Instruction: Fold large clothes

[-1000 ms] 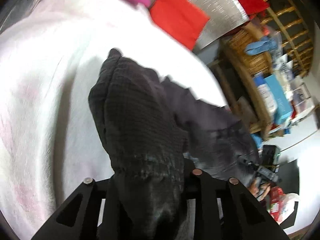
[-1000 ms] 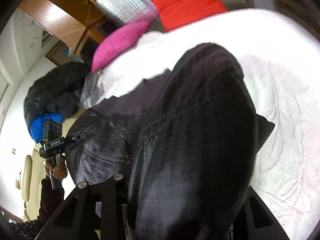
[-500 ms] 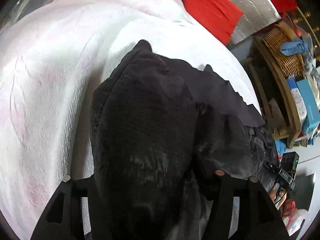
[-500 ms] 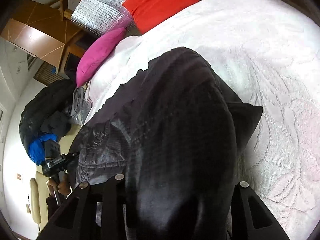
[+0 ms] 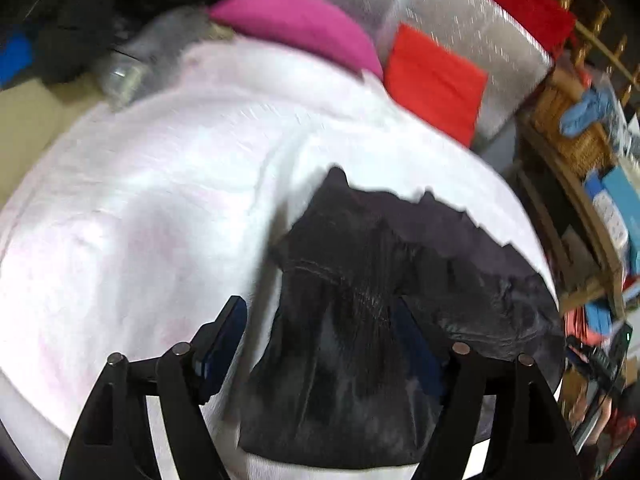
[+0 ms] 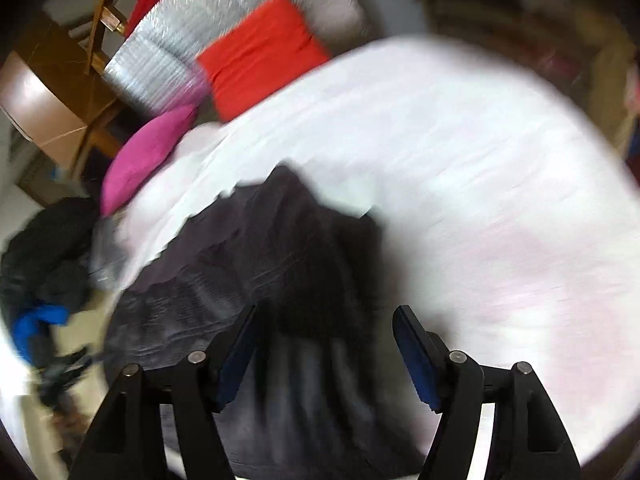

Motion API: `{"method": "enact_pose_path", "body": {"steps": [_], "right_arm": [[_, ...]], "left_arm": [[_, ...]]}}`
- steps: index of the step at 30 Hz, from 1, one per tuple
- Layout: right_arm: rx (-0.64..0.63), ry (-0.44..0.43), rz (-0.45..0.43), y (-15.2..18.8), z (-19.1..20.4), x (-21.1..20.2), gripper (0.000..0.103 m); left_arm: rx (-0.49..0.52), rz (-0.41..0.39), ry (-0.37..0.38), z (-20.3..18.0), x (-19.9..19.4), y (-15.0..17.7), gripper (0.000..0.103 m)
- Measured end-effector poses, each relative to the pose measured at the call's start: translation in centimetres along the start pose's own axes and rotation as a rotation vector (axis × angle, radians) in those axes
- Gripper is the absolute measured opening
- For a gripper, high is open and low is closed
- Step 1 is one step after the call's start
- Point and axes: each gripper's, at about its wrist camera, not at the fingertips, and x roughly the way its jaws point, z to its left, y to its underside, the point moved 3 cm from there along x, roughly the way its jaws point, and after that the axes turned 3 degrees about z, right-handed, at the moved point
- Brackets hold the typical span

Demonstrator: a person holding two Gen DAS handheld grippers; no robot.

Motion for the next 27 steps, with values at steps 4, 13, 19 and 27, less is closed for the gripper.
{"method": "enact_pose_path", "body": {"steps": [4, 13, 19, 27], "right_arm": [[-0.105, 0.017, -0.137, 1.5, 2.2, -3.4, 0.072], [-0.153, 0.083, 0.097, 5.8, 4.5, 2.1, 0.069], [-0.132, -0.015, 0.035, 3.9, 4.4, -0.6, 0.069], [-0.059, -0.024, 0.04, -2.1, 5.0, 2.6, 0.045]], "left_arm": [[0.072, -0.051, -0.03, -2.3, -2.2, 2.5, 0.077], [0.138, 0.168, -0.193, -2.5, 5.3, 6.1, 0.083], [0.095, 0.117, -0.144, -2.8, 2.7, 3.0, 0.083], [0.112, 0.128, -0.261, -4.6, 7.9, -3.7, 0.083]]}}
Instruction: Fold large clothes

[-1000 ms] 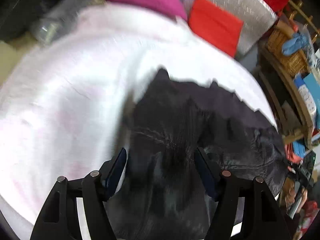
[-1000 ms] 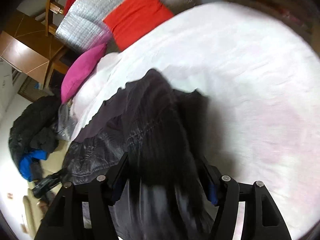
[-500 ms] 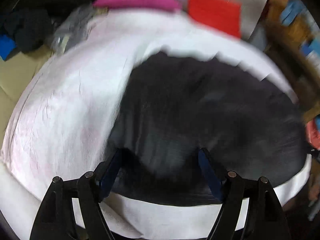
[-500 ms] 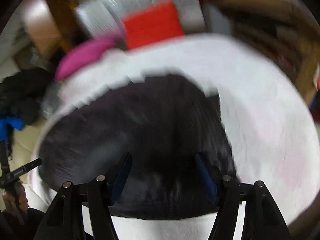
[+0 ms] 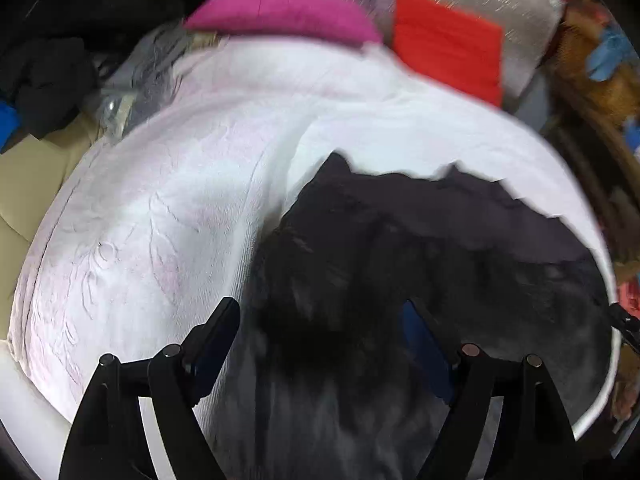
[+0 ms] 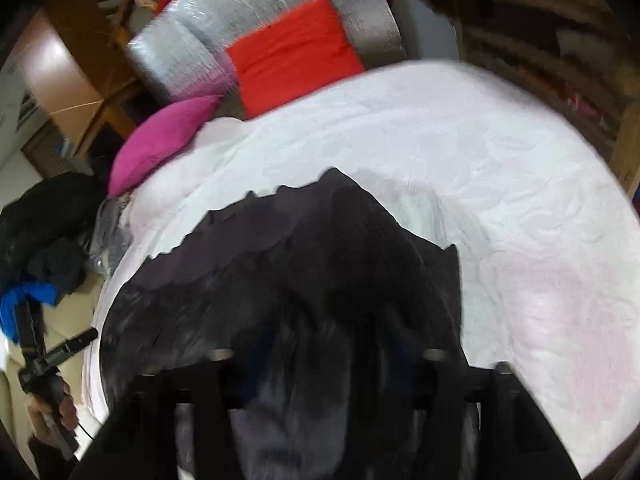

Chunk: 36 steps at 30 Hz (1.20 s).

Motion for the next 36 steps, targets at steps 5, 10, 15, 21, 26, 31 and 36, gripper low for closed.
{"method": "enact_pose_path", "body": {"steps": [5, 10, 15, 21, 26, 31, 36], "right_arm": [[0.087, 0.04, 0.1, -0.3, -2.9, 4.4, 0.039], [0.046, 0.029, 0.034, 0.9, -1.2, 0.1, 0.053], [-0.102, 0.03, -0.066, 5.4, 2.8, -7.6, 0.067], [-0.213, 0.097, -0.119, 9.9, 8.5, -10.4, 0.074], [-0.208, 0.102, -0.065, 12.1, 8.9, -8.5, 0.074], [-0.227, 0.092, -0.036, 12.5, 10.0, -5.3, 0.074], [-0.265, 0.104, -0.001, 13.2, 11.5, -2.2, 0.074]], "left_arm": [[-0.083, 0.116, 0.033, 1.2, 4.4, 0.6, 0.085], [-0.029, 0.017, 0.013, 1.1, -0.2, 2.0, 0.085], [0.035, -0.186, -0.048, -0.3, -8.2, 5.4, 0.085], [0.046, -0.35, -0.106, -1.9, -14.9, 9.0, 0.093], [0.09, -0.387, -0.131, -3.8, -16.6, 10.8, 0.093], [0.138, -0.372, -0.135, -5.7, -14.7, 11.3, 0.093], [0.138, -0.333, -0.145, -6.1, -12.1, 11.2, 0.093]]}}
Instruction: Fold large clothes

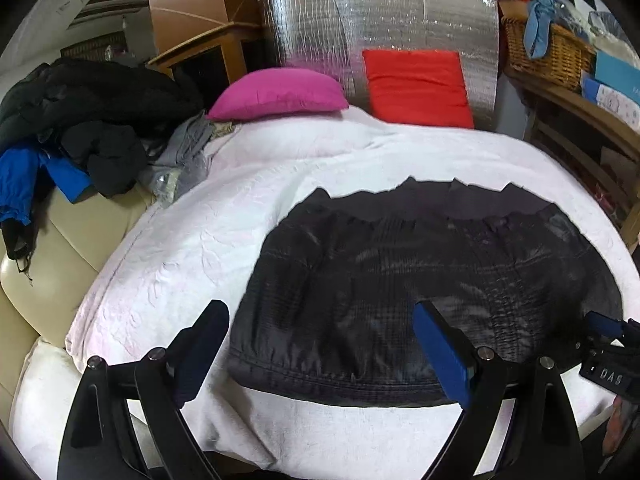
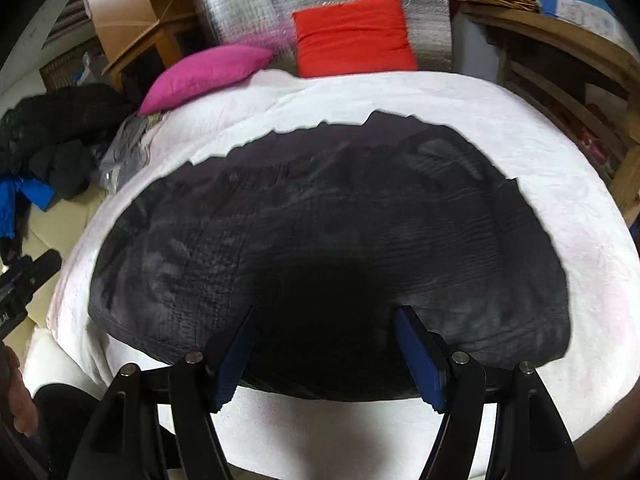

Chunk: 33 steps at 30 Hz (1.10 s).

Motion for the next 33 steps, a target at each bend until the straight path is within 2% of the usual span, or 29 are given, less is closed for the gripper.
{"method": "enact_pose_path", "body": {"steps": [4, 9, 12, 17, 23, 28, 33], "right_arm": [[-0.029, 0.038, 0.021, 0.5, 0.4, 1.7, 0.074], [-0.03, 0.031, 0.019, 0.7, 0.3, 2.0, 0.074], [-0.027, 0.035, 0.009, 0.7, 0.3, 1.1, 0.074], [-0.01, 0.07, -0.072, 0.6, 0.9, -3.5, 0.074], [-0.033, 0.18, -0.205, 0.7, 2.5, -11.4, 0.074], [-0.001, 0.209, -0.257, 1.2, 3.6, -16.5, 0.074], [0.018, 0.218, -0.297, 2.5, 5.0, -20.5, 0.074]], "left_arm": [[0.002, 0.049, -0.001, -0.4, 2.6, 0.8, 0.093], [0.006, 0.129, -0.012, -0.7, 5.7, 2.6, 0.093], [0.009, 0.132, -0.01, -0.7, 5.4, 2.7, 0.093], [0.019, 0.029, -0.006, -1.0, 0.7, 1.5, 0.093], [0.014, -0.103, -0.011, -1.3, -6.8, -0.1, 0.093], [-0.007, -0.193, 0.014, -0.9, -12.7, -0.8, 0.101], [-0.009, -0.28, -0.042, -0.1, -18.1, -1.2, 0.103]]}}
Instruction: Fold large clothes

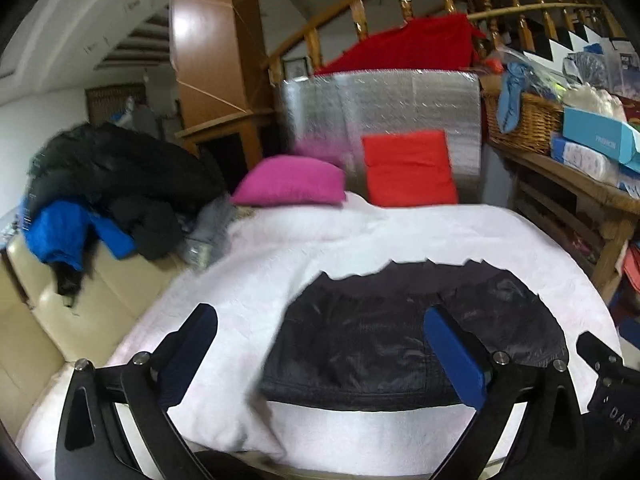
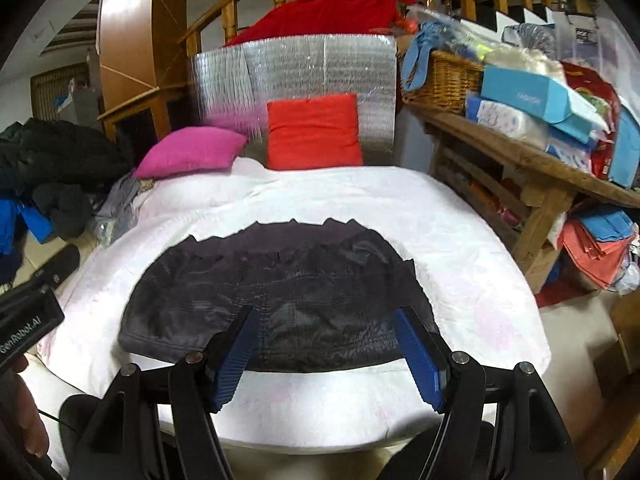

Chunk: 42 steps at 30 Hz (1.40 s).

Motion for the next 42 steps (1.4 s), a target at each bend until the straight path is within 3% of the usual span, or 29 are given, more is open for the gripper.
{"method": "enact_pose_path", "body": {"steps": [3, 8, 14, 25, 42], "right_arm": [[0.026, -0.015, -0.022, 0.0, 0.1, -2.5, 0.074], [0.017, -0.031, -0.049, 0.4, 0.8, -5.7, 0.074], [0.005, -0.041, -0.061, 0.8, 1.5, -8.1, 0.074], [0.002, -0.025, -0.096, 0.6, 1.5, -10.7, 0.074], [-0.028, -0.029, -0.093, 0.5, 2.3, -10.9, 0.074]], "left_arm": [[0.022, -0.049, -0.052, 0.6, -3.1, -0.7, 0.103], [0.001, -0.115, -0.023, 1.6, -7.6, -1.1, 0.103], [0.011, -0.163, -0.043, 2.2, -11.2, -1.5, 0.103], [-0.016, -0.152, -0.016, 3.3, -12.7, -1.4, 0.103], [-0.044, -0.157, -0.036, 4.6, -12.8, -1.1, 0.103]]}}
